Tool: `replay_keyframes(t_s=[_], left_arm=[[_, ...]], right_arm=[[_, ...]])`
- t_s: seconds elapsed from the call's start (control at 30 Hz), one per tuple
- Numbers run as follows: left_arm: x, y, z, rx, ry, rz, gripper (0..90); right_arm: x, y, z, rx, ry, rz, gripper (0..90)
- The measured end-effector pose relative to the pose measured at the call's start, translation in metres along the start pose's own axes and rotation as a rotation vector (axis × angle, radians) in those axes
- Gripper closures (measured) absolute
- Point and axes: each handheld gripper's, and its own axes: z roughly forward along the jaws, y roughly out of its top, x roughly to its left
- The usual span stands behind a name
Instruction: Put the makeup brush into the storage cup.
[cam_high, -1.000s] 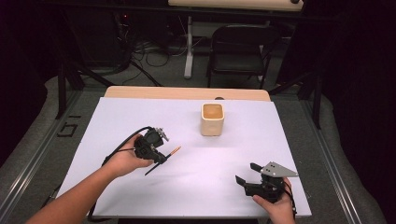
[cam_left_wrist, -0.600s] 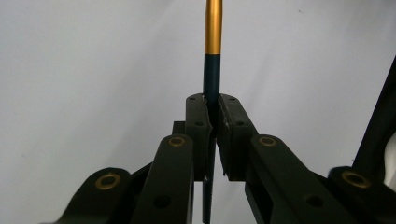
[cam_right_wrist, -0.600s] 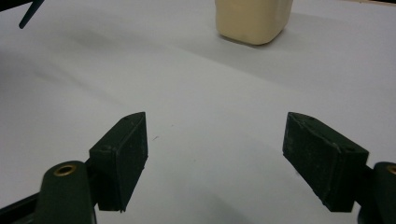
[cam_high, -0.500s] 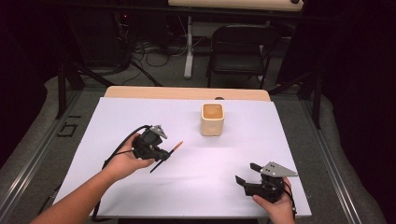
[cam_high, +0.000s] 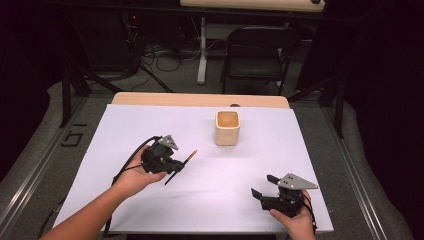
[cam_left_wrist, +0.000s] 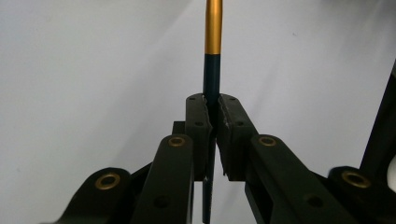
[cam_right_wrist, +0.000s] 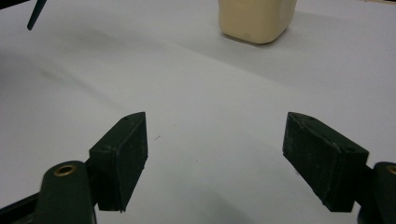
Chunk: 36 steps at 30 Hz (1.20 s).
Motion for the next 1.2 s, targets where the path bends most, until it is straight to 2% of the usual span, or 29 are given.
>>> replay_keyframes(t_s=[0.07,0.1,0.13,0.2,0.27,0.3,0.4,0.47,0.5,0.57,0.6,0.67,0.87,0.93,1.0,1.03,1.17,1.2], left_arm=[[-0.003,-0.002,0.000,-0.034,0.008,-0.002,83.7],[-0.004,-0.003,0.000,-0.050,0.014,0.001,83.7],[-0.006,-0.004,-0.001,-0.067,0.020,0.003,83.7],[-0.009,-0.006,-0.002,-0.106,0.027,0.001,83.8],[-0.011,-0.008,-0.003,-0.146,0.022,-0.015,83.7],[-0.012,-0.008,-0.003,-0.166,0.027,-0.020,83.7],[-0.014,-0.011,-0.004,-0.218,0.019,-0.039,83.7],[-0.017,-0.013,-0.004,-0.244,0.028,-0.037,83.8],[-0.018,-0.014,-0.004,-0.262,0.024,-0.045,83.8],[-0.020,-0.016,-0.004,-0.298,0.015,-0.060,83.8],[-0.020,-0.017,-0.004,-0.317,0.015,-0.064,83.8],[-0.021,-0.018,-0.003,-0.338,0.010,-0.071,83.8],[-0.026,-0.019,0.001,-0.371,0.003,-0.078,83.8],[-0.027,-0.019,0.001,-0.377,-0.002,-0.077,83.8],[-0.028,-0.019,0.002,-0.385,-0.005,-0.078,83.8],[-0.029,-0.019,0.003,-0.388,-0.004,-0.078,83.8],[-0.031,-0.020,0.005,-0.400,-0.006,-0.075,83.8],[-0.031,-0.020,0.005,-0.404,-0.005,-0.076,83.8]], right_arm=[[0.001,0.001,-0.001,0.017,-0.002,-0.004,22.0],[0.001,0.001,0.000,0.002,0.000,-0.001,22.1],[0.002,0.002,-0.001,0.017,-0.002,-0.007,22.4],[0.004,0.003,0.001,0.004,0.003,-0.008,22.9],[0.006,0.004,0.002,0.020,0.008,-0.024,23.1],[0.007,0.005,0.004,-0.005,0.015,-0.027,23.1],[0.010,0.008,0.004,0.012,0.030,-0.046,23.8],[0.012,0.009,0.007,-0.014,0.033,-0.050,24.1],[0.012,0.010,0.005,0.011,0.041,-0.055,25.6],[0.013,0.010,0.007,-0.006,0.053,-0.053,28.4],[0.013,0.011,0.006,0.019,0.053,-0.056,28.9],[0.014,0.011,0.008,0.003,0.060,-0.049,29.6],[0.016,0.015,0.009,0.022,0.064,-0.045,30.9],[0.016,0.016,0.009,0.043,0.061,-0.048,31.1],[0.016,0.016,0.010,0.019,0.063,-0.039,31.6],[0.016,0.017,0.009,0.036,0.060,-0.038,32.0],[0.015,0.018,0.010,0.018,0.058,-0.020,32.2],[0.015,0.020,0.009,0.036,0.053,-0.028,32.2]])
